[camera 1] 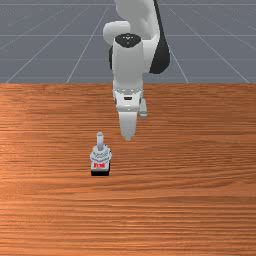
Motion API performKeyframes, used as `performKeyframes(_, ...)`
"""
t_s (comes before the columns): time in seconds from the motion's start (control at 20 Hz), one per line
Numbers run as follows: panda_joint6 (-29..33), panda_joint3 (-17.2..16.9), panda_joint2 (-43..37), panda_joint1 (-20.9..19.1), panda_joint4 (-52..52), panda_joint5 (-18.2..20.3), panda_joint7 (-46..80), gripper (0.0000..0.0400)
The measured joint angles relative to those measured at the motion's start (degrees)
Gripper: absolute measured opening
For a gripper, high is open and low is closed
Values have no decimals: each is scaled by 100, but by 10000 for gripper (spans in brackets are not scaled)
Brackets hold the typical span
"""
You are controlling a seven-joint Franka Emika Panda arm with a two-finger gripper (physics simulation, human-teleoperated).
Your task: Turn on the trigger
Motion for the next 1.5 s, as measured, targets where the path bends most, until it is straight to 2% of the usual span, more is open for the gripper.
performKeyframes(0.05,-818,-1,-206,0,264,3,0,243)
performKeyframes(0.1,-1640,-1,-535,0,727,3,0,148)
performKeyframes(0.15,-2476,-1,-741,0,1382,3,1,90)
performKeyframes(0.2,-3383,-1,-758,1,2296,3,1,55)
performKeyframes(0.25,-4445,0,-483,3,3662,3,2,33)
performKeyframes(0.35,-4541,-3,-595,-4,3889,5,-6,12)
performKeyframes(0.5,-4551,-8,-596,-11,3903,3,-19,3)
performKeyframes(0.8,-4459,-22,-639,13,3806,-120,16,0)
performKeyframes(1.15,-4485,-6,-626,-36,3839,72,-52,0)
performKeyframes(1.45,-4491,29,-626,-17,3851,-28,-314,0)
performKeyframes(1.5,-4507,58,-623,-126,3834,531,-221,0)
